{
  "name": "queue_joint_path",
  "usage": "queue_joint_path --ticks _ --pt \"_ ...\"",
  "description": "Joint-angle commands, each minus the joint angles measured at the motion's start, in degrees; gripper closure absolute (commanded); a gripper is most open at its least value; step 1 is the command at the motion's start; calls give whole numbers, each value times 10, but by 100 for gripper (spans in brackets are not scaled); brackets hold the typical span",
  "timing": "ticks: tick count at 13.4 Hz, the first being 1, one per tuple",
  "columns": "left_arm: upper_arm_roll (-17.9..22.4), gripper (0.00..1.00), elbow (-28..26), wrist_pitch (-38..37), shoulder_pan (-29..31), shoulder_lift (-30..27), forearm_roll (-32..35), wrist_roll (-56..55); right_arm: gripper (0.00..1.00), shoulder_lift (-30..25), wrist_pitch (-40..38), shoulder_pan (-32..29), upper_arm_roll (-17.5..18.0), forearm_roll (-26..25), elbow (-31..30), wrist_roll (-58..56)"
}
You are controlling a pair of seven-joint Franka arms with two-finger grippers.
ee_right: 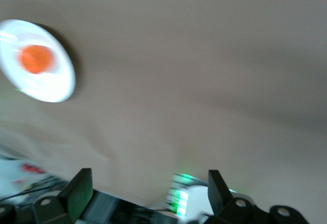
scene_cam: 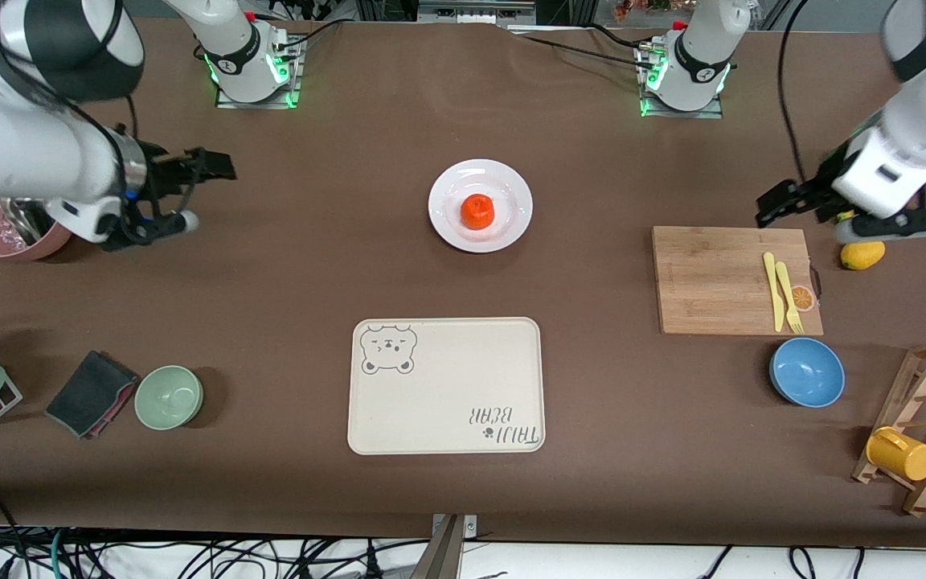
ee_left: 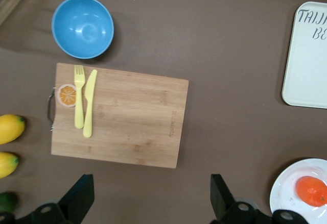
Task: Place orange and plate with both arms
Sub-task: 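Open the left gripper and retract it while the right gripper reaches out, then move the right gripper to the plate rim and grasp it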
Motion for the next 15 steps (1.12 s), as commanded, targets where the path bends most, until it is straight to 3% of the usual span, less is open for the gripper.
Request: queue_joint_path --ticks 1,3,5,7,10,12,15 --pt "-1 0 58 -66 6 1 15 10 0 47 37 -4 -1 83 3 0" --pt "-1 0 89 -96 6 2 15 5 0 78 61 11 0 136 0 0" --pt "-2 0 100 -107 7 2 16 0 0 116 83 16 0 220 -6 -1" --pt "-2 0 100 -108 7 2 19 -4 0 144 123 33 0 268 -13 -2" --pt "-3 0 117 -110 7 8 35 -4 0 157 250 100 1 352 -75 -13" --pt "-4 0 120 -111 7 14 35 -4 0 158 311 136 6 399 -117 -90" --pt "-1 0 120 -112 7 16 35 0 0 187 327 145 8 457 -158 -226"
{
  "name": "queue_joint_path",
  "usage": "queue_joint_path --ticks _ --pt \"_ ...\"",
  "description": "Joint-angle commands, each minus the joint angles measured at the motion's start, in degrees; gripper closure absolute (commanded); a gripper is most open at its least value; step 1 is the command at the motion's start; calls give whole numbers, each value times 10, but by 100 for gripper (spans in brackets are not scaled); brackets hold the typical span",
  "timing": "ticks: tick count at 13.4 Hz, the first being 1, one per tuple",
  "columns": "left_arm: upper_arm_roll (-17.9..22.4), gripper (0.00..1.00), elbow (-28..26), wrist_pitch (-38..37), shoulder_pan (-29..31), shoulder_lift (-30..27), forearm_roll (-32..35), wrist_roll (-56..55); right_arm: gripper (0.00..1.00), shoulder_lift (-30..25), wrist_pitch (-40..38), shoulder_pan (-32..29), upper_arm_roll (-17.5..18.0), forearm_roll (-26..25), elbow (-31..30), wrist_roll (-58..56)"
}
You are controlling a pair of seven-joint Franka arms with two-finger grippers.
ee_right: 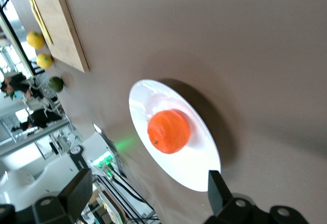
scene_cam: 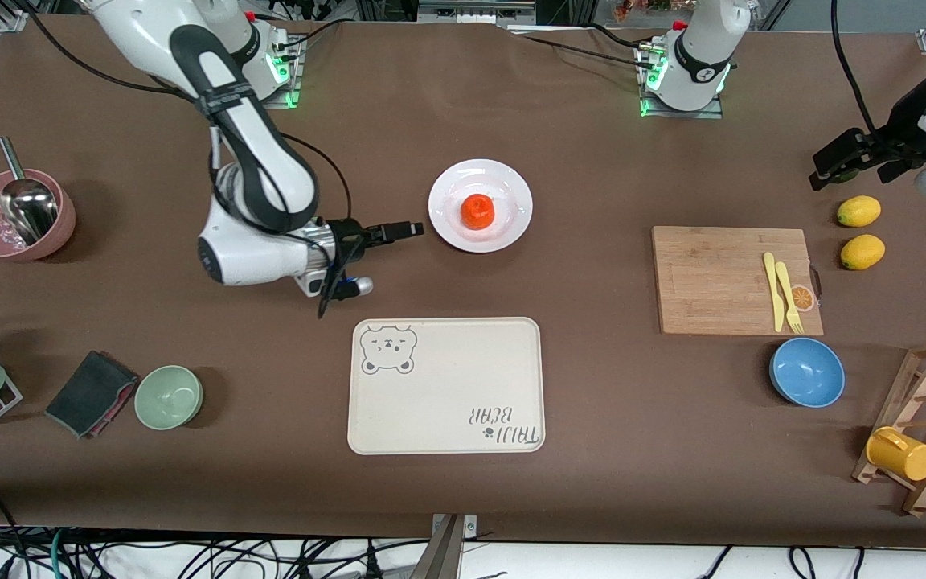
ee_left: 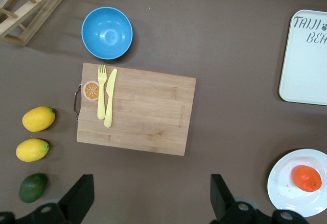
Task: Place orange and plate with both arms
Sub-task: 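Move the right gripper to the plate rim and grasp it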
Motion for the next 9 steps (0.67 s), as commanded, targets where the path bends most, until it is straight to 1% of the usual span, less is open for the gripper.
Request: queue_joint_path --ticks 1,2,3,5,6,7,8,9 --pt "-3 0 26 -16 2 14 17 -1 0 26 6 -8 4 64 -35 -144" --pt "-3 0 28 -16 2 15 17 -2 0 38 7 -6 4 84 -40 -178" --pt "-3 0 34 -16 2 17 17 -1 0 50 8 4 4 93 -41 -200" --pt "-3 0 35 -16 2 19 16 -1 0 70 38 23 4 128 -45 -241" --pt "-2 0 40 -16 3 22 15 1 6 79 48 47 4 156 -47 -260" --pt "-2 0 44 -16 6 23 13 1 12 81 53 48 4 163 -47 -270" --pt "-3 0 44 -16 5 23 13 -4 20 84 54 49 4 163 -47 -280" --pt "-3 0 45 -16 5 23 16 -4 32 90 57 55 4 167 -47 -281"
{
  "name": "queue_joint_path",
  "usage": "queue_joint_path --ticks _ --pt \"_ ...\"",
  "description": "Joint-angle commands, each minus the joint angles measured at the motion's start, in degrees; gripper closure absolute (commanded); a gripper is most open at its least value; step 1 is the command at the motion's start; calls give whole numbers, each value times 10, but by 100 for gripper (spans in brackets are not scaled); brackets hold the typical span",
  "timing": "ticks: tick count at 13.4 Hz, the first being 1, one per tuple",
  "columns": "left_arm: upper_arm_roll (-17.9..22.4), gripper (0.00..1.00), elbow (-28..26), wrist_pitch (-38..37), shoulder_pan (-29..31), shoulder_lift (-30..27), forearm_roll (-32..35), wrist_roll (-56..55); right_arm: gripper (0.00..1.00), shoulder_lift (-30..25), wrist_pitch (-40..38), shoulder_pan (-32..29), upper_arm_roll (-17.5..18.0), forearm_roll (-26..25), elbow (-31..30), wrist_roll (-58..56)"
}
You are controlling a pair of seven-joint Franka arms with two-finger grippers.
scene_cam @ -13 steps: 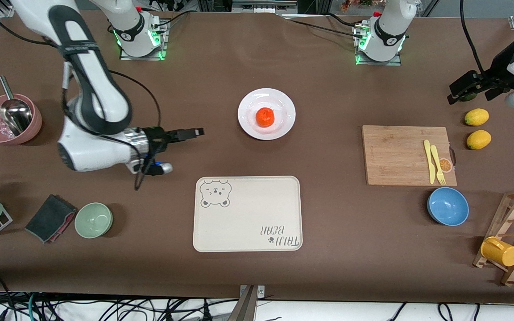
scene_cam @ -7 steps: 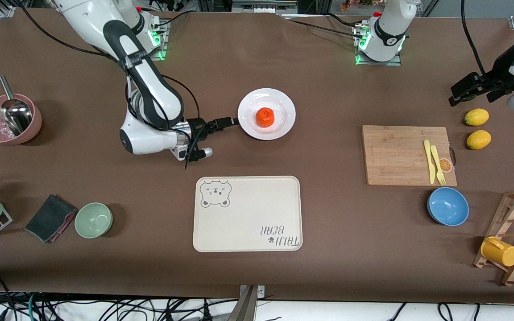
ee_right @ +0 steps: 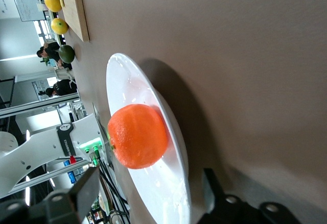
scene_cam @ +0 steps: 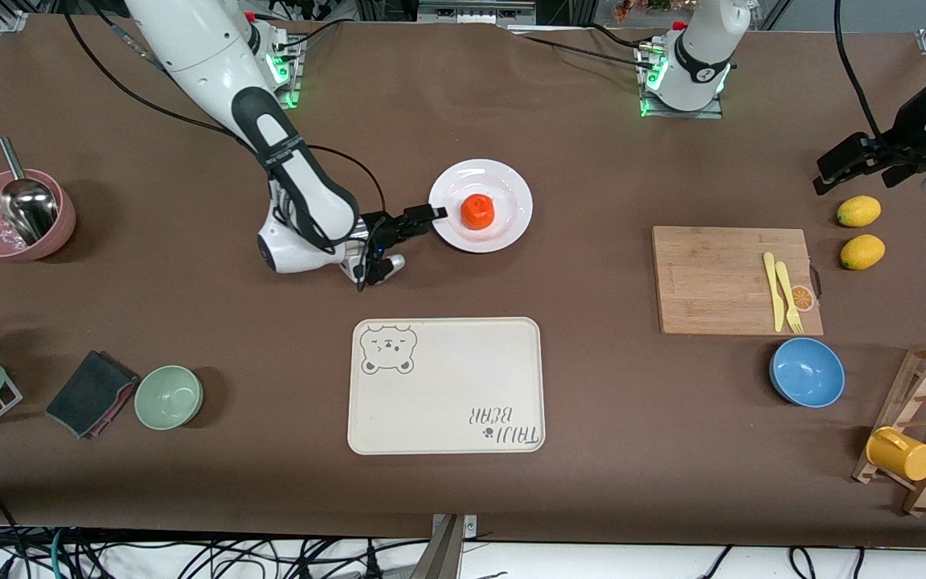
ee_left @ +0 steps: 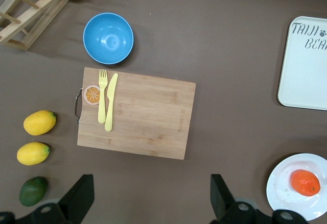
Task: Place orange and plate with both arms
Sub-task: 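Move the right gripper to the plate rim and grasp it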
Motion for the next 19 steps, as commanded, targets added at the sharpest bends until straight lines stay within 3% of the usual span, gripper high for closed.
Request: queue_joint_path --ticks 1,5,6,9,10,15,19 --pt "-3 0 26 -16 4 12 16 -4 41 3 23 14 2 17 -5 -21" --pt "-3 0 27 -15 4 13 16 -5 42 15 57 37 1 17 -5 -21" --pt "-3 0 27 -15 4 13 16 -5 50 17 58 38 1 17 -5 -21" --pt "-1 0 27 -15 5 13 16 -5 94 17 57 42 1 16 -3 -27" --pt "-1 0 26 -15 5 13 16 -5 100 16 56 42 1 16 -2 -27" --pt "-2 0 26 -15 22 13 13 -5 100 4 49 33 -5 15 26 -16" --pt "-2 0 26 -15 23 13 12 -5 100 32 44 -23 -9 7 143 30"
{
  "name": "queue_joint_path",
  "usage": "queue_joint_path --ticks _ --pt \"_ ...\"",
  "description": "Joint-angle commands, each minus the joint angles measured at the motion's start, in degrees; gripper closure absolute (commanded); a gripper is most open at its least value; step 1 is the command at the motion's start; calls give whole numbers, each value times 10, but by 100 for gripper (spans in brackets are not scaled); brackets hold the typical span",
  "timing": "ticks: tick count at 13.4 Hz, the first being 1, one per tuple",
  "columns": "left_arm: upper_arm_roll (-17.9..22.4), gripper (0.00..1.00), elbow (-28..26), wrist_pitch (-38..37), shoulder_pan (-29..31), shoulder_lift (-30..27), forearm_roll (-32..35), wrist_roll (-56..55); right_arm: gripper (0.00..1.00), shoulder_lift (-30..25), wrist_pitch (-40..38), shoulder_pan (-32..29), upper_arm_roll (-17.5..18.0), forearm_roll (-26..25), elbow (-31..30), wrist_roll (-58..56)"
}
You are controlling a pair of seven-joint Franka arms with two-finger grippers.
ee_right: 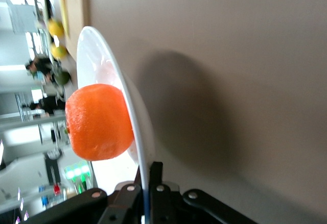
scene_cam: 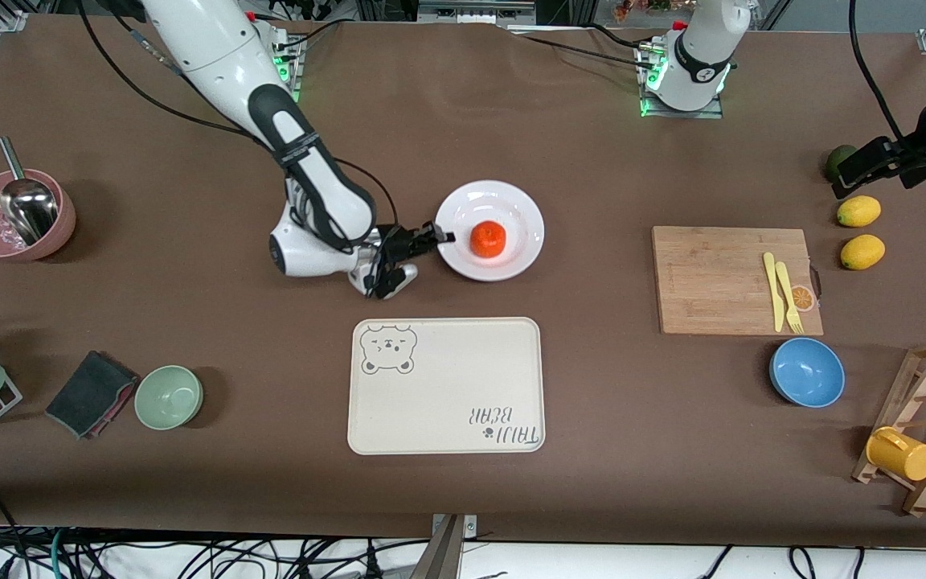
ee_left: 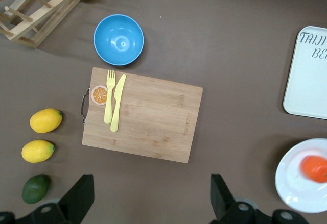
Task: Place orange and plate with both arms
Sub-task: 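Carry the plate with the right gripper and lower it onto the bear tray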
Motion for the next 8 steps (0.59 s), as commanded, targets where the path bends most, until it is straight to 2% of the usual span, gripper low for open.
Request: queue_joint_path --ticks 1,4,7,8 --pt "-3 0 21 -15 2 9 12 -2 100 28 -10 -37 5 -3 96 51" --pt "-3 0 20 -15 2 9 12 -2 100 92 -10 -54 2 -45 200 109" --pt "-3 0 20 -15 2 9 12 -2 100 181 -8 -60 -20 -46 331 164" --pt "-3 0 20 -15 3 9 12 -2 100 201 -8 -59 -21 -48 358 184"
